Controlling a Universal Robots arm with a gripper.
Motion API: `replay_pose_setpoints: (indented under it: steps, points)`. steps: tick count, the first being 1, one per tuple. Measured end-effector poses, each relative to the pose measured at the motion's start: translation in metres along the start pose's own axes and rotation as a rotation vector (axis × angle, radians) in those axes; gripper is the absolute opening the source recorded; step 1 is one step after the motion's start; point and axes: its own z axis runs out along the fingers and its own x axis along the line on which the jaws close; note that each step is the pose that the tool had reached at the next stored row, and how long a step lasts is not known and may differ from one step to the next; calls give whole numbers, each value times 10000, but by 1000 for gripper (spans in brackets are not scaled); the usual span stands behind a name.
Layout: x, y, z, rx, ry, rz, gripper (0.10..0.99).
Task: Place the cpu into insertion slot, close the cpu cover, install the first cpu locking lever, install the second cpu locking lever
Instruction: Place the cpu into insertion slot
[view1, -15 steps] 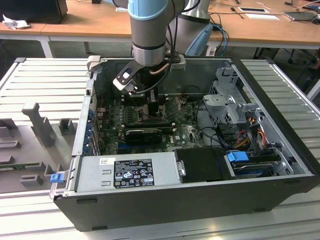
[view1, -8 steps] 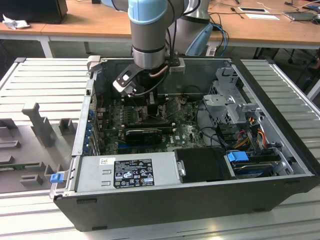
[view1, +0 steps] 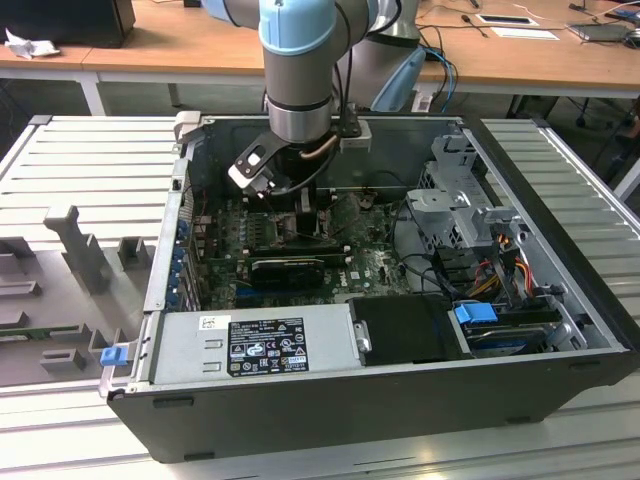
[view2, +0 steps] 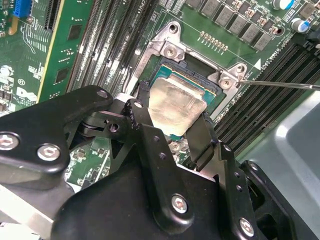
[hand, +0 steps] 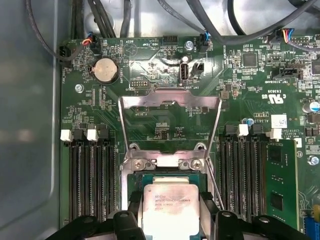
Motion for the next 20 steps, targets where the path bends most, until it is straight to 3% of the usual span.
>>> replay_pose_setpoints:
  steps: [8,9,16,17,20]
  points:
    - [1,-1,8,-1,3,1,553]
    - [0,-1,8,-1,2,1,616]
    - [1,3,7,0,4,2,616]
    - [2,4,-9,0,4,1,533]
    - [2,7,-46,-1,7,-32,533]
